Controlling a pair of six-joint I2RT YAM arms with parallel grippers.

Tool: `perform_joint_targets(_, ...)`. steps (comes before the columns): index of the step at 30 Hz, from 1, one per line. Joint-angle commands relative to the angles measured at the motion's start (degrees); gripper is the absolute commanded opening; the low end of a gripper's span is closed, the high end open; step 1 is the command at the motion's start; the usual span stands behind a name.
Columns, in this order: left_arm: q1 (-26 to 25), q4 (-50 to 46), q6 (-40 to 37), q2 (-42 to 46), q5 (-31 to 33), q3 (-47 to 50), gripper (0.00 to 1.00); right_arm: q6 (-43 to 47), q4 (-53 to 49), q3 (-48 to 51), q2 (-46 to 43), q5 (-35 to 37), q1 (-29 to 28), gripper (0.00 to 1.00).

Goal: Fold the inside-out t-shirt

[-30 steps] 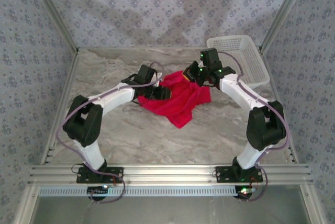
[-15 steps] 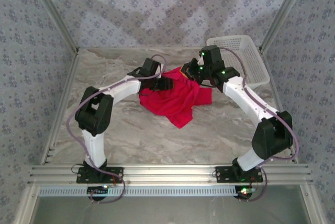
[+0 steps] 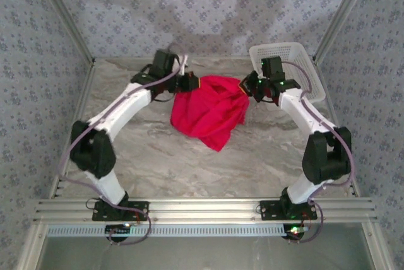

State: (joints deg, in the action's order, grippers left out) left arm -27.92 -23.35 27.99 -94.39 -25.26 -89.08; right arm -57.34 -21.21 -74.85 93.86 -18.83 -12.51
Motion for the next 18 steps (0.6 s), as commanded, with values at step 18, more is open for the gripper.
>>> perform_joint_targets(18, 11.0, 14.4, 1.8, 21.1, -5.7, 33.6, 0.00, 4.7, -5.4, 12.8, -6.7, 9.2, -3.0, 0.06)
